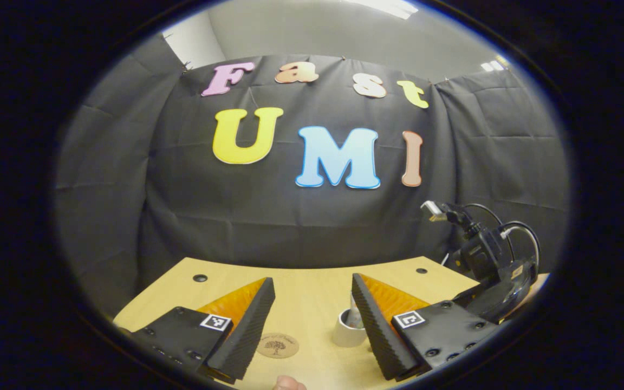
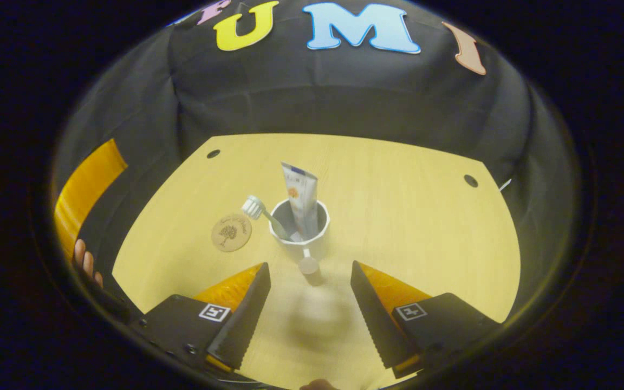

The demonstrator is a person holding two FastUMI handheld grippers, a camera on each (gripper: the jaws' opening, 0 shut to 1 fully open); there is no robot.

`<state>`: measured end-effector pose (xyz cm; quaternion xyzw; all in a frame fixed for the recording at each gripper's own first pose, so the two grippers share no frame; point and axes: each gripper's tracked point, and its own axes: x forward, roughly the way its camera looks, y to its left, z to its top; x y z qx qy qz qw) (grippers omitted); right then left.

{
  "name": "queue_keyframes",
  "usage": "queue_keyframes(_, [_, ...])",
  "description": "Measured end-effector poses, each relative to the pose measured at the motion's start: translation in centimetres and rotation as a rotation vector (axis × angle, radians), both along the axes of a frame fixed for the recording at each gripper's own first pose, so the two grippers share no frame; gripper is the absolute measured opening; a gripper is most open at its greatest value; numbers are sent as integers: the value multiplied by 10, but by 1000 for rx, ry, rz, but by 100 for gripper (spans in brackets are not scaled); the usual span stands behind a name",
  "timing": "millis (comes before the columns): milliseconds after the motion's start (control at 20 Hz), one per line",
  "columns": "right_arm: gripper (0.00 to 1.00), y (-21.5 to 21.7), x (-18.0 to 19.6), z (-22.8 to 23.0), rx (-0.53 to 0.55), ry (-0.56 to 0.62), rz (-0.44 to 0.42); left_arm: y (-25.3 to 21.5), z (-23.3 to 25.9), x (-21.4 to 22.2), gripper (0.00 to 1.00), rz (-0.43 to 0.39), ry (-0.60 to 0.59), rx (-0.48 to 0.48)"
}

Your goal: Put the toothbrush and toothpaste on the desktop into the cup, then pick up the cup and place it on the coaster on the desktop.

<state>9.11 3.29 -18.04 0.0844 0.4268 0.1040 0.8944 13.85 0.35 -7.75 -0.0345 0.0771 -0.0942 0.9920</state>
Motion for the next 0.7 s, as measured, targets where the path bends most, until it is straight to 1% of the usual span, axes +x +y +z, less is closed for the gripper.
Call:
queue_keyframes(200, [95, 5, 9, -11, -19, 74, 26, 14, -5, -10, 93, 58, 28, -17])
queue_keyframes(350, [94, 5, 15, -26, -71, 133, 57, 28, -9, -13, 93, 91, 49, -35])
queue_keyframes(450, [95, 8, 19, -36, -91, 167, 72, 40, -9, -14, 93, 113, 55, -41])
queue_keyframes(550, [95, 8, 24, -44, -118, 189, 81, 50, -13, -15, 92, 136, 63, -43])
queue_keyframes(650, [94, 9, 28, -53, -154, 210, 105, 59, -19, -18, 93, 156, 77, -46])
queue_keyframes(700, [95, 9, 29, -56, -174, 218, 121, 64, -20, -19, 93, 165, 80, -48])
